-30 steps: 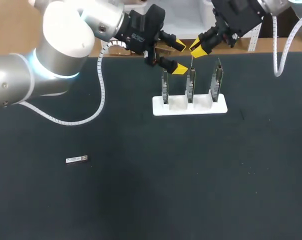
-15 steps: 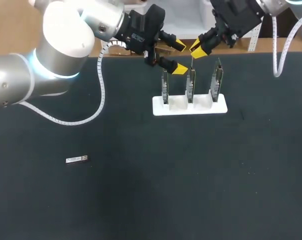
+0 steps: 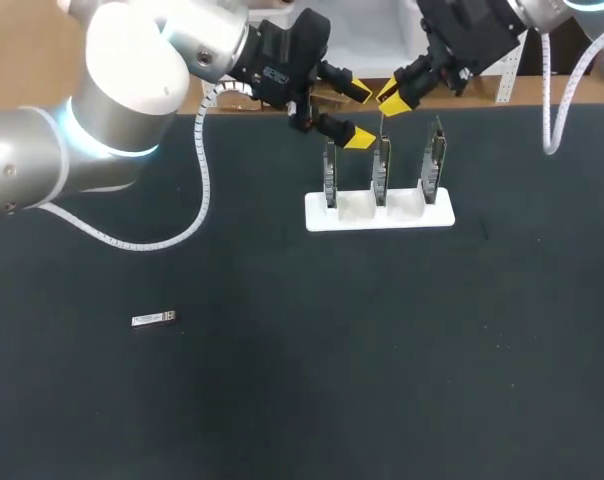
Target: Pick up the optical module with the left hand, and insert it into the network port with the right hand.
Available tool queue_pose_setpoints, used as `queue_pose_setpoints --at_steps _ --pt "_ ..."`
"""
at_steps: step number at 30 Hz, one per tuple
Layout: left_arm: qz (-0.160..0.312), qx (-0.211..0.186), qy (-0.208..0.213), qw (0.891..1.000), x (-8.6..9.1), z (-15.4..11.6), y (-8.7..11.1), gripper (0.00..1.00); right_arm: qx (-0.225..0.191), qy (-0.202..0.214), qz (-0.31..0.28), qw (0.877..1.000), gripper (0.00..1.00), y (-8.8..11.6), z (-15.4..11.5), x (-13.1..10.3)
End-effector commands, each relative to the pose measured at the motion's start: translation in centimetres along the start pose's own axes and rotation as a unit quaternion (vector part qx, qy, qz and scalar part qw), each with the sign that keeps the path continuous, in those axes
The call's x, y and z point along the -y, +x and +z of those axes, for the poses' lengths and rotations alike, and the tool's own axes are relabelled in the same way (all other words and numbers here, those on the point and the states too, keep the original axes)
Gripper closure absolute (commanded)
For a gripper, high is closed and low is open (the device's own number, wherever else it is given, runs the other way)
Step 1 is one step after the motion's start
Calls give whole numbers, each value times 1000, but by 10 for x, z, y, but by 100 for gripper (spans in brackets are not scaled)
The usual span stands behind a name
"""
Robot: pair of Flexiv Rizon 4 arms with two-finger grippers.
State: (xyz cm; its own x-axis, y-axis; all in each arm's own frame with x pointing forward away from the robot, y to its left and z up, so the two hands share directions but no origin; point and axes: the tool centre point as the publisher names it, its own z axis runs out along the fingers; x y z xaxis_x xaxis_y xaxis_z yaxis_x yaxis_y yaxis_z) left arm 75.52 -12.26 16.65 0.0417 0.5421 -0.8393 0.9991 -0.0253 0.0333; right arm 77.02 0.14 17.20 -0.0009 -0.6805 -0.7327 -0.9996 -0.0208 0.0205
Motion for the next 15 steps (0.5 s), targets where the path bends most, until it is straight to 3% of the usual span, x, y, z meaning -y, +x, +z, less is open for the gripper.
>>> queue_pose_setpoints --at_steps 1,15 --pt "0 -1 2 1000 -2 0 0 0 -2 0 1 1000 100 1 2 2" --pt "0 -1 2 1000 -2 0 0 0 2 5 4 1000 100 0 -3 -4"
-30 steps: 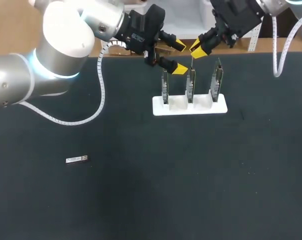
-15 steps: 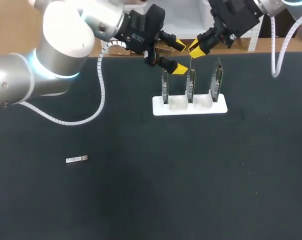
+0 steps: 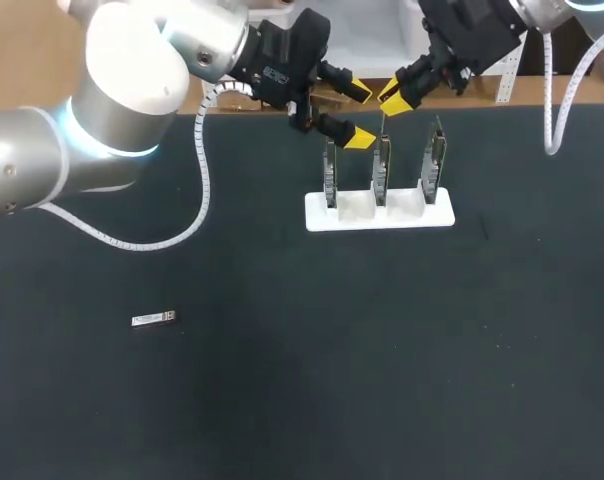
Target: Pick up the optical module with the left hand, and insert it into the network port with the right hand.
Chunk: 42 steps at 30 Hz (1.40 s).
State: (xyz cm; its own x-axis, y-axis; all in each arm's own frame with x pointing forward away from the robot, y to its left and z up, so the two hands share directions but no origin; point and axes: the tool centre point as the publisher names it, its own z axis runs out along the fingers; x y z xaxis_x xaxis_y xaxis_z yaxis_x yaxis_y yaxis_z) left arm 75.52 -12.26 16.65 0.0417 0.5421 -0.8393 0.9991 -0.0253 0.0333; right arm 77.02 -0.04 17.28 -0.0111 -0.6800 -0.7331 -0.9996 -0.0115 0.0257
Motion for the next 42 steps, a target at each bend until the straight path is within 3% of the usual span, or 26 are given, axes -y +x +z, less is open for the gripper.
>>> queue_pose_setpoints --at_steps 1,42 --pt "0 -1 2 1000 -2 0 0 0 3 4 -1 1000 100 -1 -1 -4" --pt "0 -1 2 1000 -2 0 0 0 -6 15 6 1000 100 1 0 -5"
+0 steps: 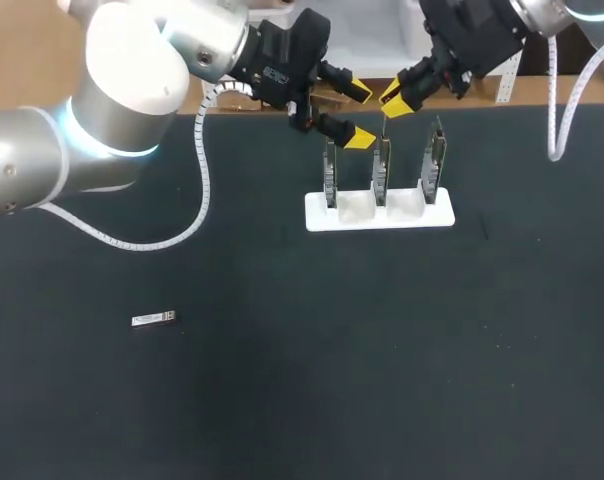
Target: Pick up the optical module with the left hand, and insert it into the network port with the right hand.
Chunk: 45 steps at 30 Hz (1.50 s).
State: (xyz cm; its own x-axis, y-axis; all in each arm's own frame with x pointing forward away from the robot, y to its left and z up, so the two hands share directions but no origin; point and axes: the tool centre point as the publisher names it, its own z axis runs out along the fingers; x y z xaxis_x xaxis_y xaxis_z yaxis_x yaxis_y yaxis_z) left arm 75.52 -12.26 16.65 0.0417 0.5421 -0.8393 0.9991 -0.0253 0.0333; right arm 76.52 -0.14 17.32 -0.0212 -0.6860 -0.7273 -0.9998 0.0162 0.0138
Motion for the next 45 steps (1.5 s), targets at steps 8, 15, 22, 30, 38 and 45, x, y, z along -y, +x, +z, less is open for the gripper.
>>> queue_pose_setpoints --at_steps 8,15,22,30,38,45 --pt "0 -1 2 1000 -2 0 0 0 -2 0 2 1000 100 0 3 3" --pt "0 -1 2 1000 -2 0 0 0 -2 1 3 1000 100 2 2 6" --pt "0 -1 2 1000 -2 0 0 0 3 3 -4 1000 100 -2 0 5" --pt "0 -1 2 1000 -2 0 0 0 -1 2 -4 1000 100 0 0 2" --pt "0 -1 2 1000 -2 0 0 0 -1 7 -5 1000 100 1 2 1" --pt "0 -1 2 1000 -2 0 0 0 -2 8 -2 1000 100 3 3 1"
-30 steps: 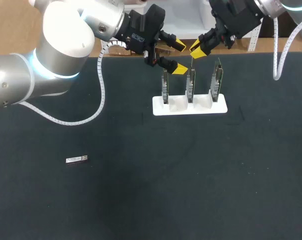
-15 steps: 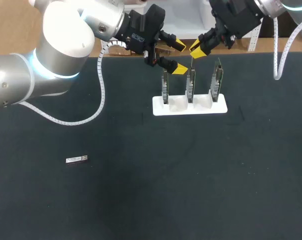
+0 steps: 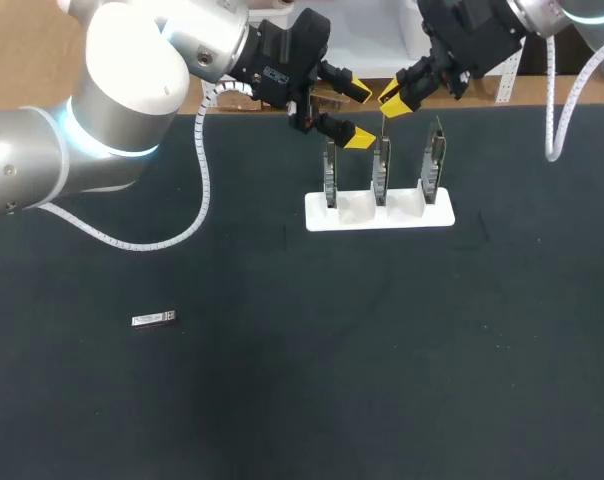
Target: Pick up the optical module with the left hand, and insert it into the network port with the right hand.
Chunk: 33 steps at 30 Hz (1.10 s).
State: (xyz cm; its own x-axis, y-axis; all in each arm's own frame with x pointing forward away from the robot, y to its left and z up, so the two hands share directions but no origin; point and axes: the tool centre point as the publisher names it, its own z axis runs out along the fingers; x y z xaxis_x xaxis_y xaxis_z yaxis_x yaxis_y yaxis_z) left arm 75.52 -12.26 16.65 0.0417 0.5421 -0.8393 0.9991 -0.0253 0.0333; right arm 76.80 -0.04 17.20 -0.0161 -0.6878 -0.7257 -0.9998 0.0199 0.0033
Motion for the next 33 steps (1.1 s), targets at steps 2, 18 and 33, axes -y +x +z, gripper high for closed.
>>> queue_pose_setpoints --at_steps 2,18,33 --pt "0 -1 2 1000 -2 0 0 0 -1 4 1 1000 100 3 1 -2" --pt "0 -1 2 1000 -2 0 0 0 3 13 -5 1000 100 0 -2 -3" --pt "0 -1 2 1000 -2 0 0 0 3 27 -17 999 100 -3 -7 -7"
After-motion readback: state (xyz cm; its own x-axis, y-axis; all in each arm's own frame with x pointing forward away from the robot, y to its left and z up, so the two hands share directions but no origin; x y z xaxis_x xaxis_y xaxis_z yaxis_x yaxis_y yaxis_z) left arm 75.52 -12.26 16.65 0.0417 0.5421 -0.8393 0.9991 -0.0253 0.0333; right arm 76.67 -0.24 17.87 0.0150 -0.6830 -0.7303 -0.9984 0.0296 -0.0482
